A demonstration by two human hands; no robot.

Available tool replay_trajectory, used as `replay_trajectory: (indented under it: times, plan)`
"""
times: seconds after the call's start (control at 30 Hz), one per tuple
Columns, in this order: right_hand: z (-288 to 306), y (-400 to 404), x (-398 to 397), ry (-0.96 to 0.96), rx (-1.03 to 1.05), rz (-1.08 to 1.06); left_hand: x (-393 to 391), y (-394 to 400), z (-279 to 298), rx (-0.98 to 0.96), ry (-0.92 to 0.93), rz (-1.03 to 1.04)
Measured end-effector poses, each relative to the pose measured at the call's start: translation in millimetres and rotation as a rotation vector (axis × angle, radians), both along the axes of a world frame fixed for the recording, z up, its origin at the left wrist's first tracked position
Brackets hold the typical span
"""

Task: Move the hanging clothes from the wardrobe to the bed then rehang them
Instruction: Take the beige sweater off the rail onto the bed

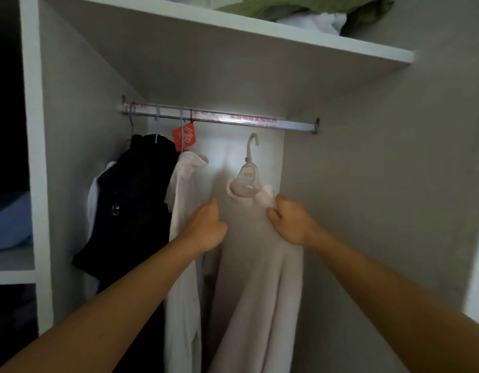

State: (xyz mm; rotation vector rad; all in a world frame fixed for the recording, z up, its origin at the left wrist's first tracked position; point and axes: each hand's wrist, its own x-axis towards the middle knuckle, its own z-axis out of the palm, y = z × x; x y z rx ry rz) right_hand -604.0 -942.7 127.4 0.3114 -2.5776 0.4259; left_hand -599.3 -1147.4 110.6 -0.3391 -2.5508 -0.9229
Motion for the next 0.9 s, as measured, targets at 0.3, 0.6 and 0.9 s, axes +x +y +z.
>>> replay_trajectory:
  times: [0.3, 0.6, 0.9]
  plan:
    - [-3, 64, 118, 0.146, 0.043, 0.019, -40, 34, -19, 0.052, 0.066, -0.223]
    - [8, 92, 243, 0.265, 0.073, -0.151, 19, 72, 8, 0.155, 0.047, -0.495]
    - [-8, 106, 406, 0.140, 0.073, -0.585, 130, 161, -2, 0.103, 0.034, -0.941]
